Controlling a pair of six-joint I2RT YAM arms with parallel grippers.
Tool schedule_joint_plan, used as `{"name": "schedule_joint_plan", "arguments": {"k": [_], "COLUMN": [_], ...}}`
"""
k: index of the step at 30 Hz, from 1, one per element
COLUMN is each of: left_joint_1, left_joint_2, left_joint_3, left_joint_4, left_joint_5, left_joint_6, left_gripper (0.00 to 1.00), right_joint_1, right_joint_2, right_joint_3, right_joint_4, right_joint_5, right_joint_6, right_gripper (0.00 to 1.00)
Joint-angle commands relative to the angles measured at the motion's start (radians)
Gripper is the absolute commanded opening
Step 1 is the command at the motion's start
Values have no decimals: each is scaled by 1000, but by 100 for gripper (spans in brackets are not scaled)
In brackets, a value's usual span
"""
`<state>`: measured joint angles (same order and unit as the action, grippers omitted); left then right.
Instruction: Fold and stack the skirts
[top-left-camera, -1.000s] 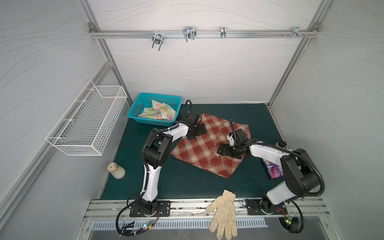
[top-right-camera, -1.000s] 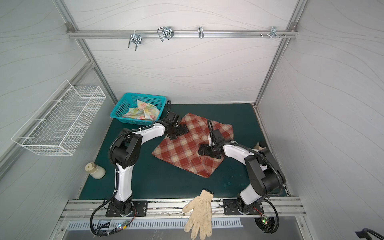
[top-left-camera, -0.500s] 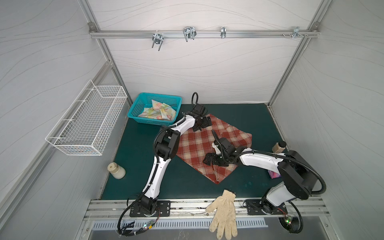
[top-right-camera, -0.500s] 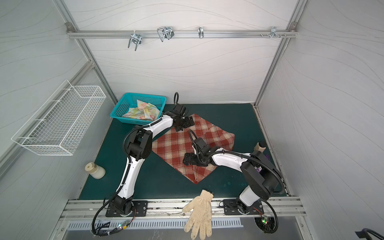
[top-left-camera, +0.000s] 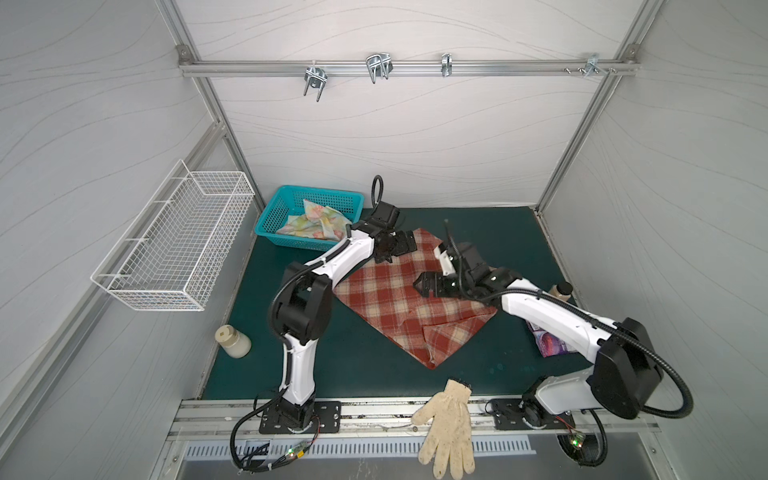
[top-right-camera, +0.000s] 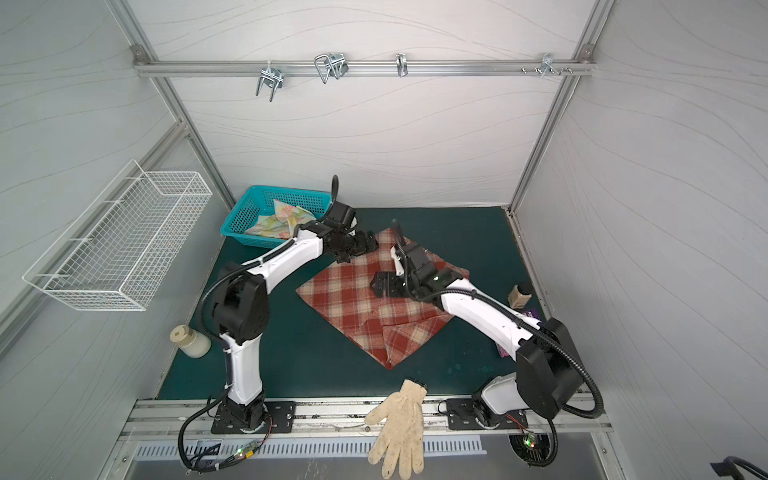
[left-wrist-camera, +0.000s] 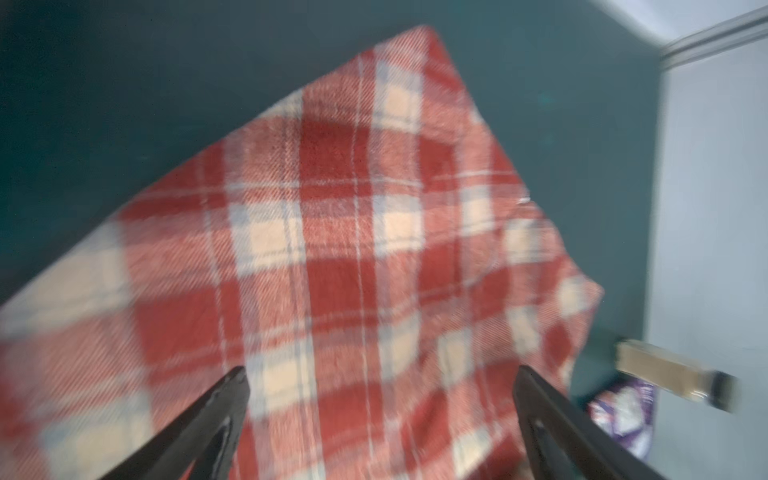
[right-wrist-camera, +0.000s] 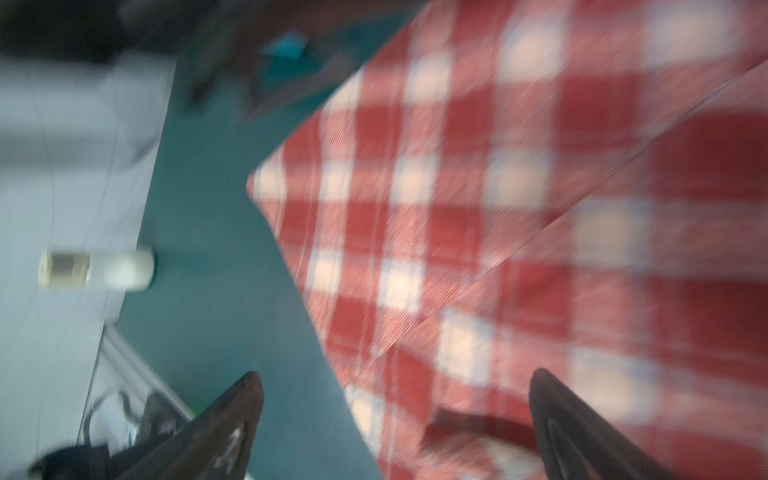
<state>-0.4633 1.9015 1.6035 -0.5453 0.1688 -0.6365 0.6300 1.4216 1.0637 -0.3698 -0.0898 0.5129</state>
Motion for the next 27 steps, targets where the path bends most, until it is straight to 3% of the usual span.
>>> {"name": "schedule_joint_plan", "arguments": {"k": [1, 7, 13, 21, 27], "left_joint_1": [13, 81, 154, 184, 186], "left_joint_2": [-162, -431, -538, -452, -334], "left_joint_3": [-170, -573, -770, -805, -771], "left_joint_4": [50, 154, 175, 219, 260], "left_joint_5": [-69, -118, -128, -139, -146], "left_joint_6": [-63, -164, -185, -156, -145], "left_gripper": [99, 99, 99, 99, 99], "right_joint_1": [-144, -379, -486, -537, -550], "right_joint_2": [60, 263, 448, 568, 557], "right_joint_3": [59, 221, 331, 356, 323], "right_joint_4": [-113, -133, -145, -123, -100], "right_joint_5": [1, -78, -120, -105, -88], "right_joint_6": [-114, -143, -139, -138, -141], "right_gripper": [99, 99, 99, 99, 99]}}
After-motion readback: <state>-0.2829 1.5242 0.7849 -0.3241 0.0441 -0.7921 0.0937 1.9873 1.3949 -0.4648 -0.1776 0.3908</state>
